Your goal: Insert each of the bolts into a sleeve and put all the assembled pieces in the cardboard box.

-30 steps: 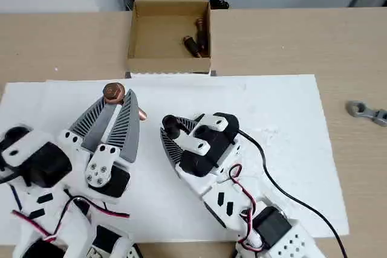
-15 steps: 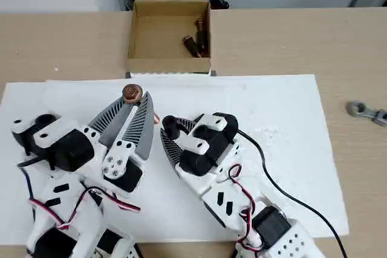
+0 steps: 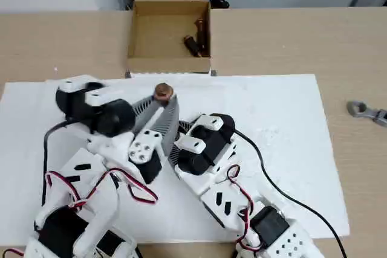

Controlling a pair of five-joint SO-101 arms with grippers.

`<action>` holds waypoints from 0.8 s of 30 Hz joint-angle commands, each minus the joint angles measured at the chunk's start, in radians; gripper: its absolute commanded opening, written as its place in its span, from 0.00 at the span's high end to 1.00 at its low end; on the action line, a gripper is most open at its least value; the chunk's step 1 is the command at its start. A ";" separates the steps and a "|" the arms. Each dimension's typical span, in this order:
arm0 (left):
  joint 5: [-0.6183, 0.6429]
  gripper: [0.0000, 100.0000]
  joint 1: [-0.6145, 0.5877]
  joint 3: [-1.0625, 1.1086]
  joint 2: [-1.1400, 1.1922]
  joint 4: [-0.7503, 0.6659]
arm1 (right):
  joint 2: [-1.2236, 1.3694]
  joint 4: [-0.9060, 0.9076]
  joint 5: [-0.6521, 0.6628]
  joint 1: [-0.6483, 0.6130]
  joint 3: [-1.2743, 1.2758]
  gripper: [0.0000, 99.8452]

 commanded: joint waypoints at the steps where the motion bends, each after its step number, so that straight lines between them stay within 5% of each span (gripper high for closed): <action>1: -0.021 1.00 0.008 -0.059 0.005 0.015 | -0.004 -0.018 -0.006 -0.005 -0.011 1.00; 13: -0.071 1.00 0.008 -0.194 0.011 0.137 | -0.004 -0.016 -0.005 -0.005 -0.011 1.00; 24: -0.072 1.00 -0.046 -0.035 0.006 0.008 | -0.004 -0.016 -0.005 -0.005 -0.011 1.00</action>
